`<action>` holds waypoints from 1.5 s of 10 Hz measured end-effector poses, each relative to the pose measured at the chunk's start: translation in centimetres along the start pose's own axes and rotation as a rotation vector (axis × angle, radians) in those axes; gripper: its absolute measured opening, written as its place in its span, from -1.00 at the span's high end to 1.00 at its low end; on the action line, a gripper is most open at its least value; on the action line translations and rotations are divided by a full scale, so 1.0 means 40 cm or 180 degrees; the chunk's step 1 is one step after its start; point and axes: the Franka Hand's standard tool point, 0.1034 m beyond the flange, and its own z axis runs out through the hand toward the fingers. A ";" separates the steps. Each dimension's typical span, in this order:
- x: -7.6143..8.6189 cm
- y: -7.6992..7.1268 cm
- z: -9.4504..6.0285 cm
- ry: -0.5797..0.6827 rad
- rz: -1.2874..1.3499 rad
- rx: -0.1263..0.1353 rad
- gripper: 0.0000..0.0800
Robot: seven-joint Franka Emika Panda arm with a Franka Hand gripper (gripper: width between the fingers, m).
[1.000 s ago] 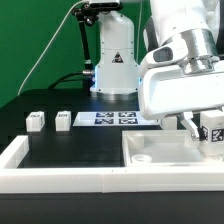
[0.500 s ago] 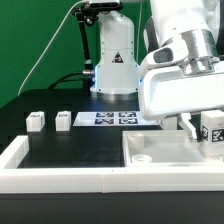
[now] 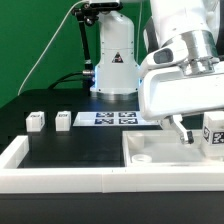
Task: Assemble square table
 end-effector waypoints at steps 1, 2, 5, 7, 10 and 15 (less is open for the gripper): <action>0.000 0.000 0.000 0.0000 0.0000 0.0000 -0.62; 0.001 0.000 -0.001 0.0001 -0.0001 0.0000 -0.62; 0.047 -0.010 -0.053 -0.0128 -0.0044 0.0037 -0.62; 0.031 -0.014 -0.043 -0.0219 -0.0038 0.0058 -0.62; 0.028 -0.025 -0.042 -0.0925 0.0003 0.0203 -0.62; 0.057 -0.016 -0.053 -0.1901 0.0078 0.0408 -0.62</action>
Offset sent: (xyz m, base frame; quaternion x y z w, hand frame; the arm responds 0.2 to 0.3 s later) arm -0.0020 -0.0023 0.0330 -0.0090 -0.0380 0.0071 0.9992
